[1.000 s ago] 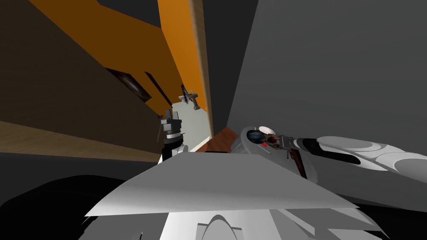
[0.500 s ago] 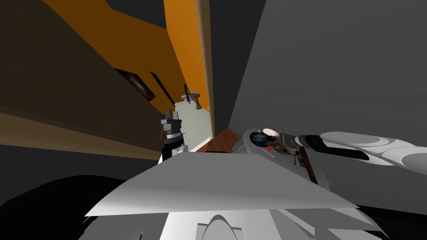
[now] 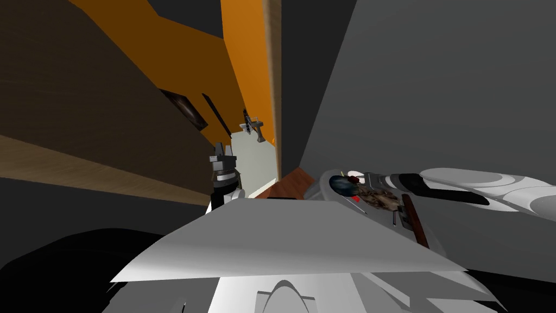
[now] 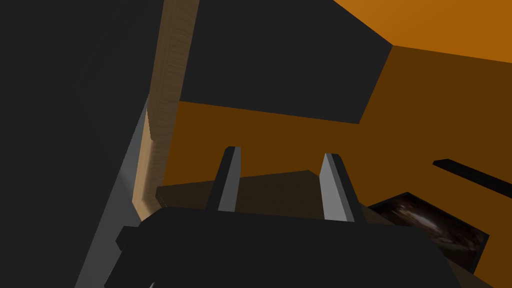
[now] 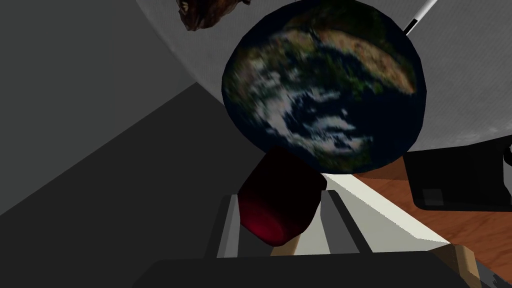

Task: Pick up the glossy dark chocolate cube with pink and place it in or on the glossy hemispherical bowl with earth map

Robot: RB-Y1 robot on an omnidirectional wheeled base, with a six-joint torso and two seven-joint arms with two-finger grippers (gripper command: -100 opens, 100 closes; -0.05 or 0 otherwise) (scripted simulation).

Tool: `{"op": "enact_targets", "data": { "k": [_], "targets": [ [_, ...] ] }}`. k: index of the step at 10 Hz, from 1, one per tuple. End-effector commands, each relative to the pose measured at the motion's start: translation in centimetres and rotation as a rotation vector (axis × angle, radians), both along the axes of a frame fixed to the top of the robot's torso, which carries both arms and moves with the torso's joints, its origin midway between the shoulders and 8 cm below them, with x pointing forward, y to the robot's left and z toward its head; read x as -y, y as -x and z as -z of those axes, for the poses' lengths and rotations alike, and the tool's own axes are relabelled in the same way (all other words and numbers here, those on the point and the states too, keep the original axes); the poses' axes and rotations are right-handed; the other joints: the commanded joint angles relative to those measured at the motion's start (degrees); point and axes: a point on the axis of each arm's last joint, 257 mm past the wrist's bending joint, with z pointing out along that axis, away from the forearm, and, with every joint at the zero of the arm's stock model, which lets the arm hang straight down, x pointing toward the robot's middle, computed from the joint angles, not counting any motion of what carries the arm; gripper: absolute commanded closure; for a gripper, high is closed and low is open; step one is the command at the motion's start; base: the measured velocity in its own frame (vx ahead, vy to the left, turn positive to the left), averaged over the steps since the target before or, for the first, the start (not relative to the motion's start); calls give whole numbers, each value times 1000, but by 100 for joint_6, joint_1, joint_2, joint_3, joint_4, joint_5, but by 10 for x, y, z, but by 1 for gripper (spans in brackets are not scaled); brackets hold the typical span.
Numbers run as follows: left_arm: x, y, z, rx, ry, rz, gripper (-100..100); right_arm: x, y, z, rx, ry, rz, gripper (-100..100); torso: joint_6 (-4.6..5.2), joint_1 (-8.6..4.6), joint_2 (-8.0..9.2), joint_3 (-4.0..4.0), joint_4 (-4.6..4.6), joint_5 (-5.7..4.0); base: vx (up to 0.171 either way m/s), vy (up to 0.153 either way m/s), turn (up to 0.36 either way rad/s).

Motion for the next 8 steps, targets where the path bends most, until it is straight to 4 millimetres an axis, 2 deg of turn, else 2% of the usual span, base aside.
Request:
{"op": "enact_targets", "data": {
  "k": [1,5,6,7,8],
  "targets": [
    [0,0,0,0,0,0,0,0,0,0,0,0,0,-100,0,0,0,0,0,0,0,0,0],
    [0,0,0,0,0,0,0,0,0,0,0,0,0,-100,1,-6,9,6,2,-2,0,0,0],
    [0,0,0,0,0,0,0,0,0,0,0,0,0,0,1,-6,9,6,2,-2,0,0,0],
    [0,0,0,0,0,0,0,-2,-6,-15,-1,-2,-10,-100,1,-6,9,6,2,-2,10,1,-57],
    [0,0,0,0,0,0,0,-4,-9,-25,-2,-3,-17,-100,2,-4,7,5,3,1,15,1,-81]
  ]
}}
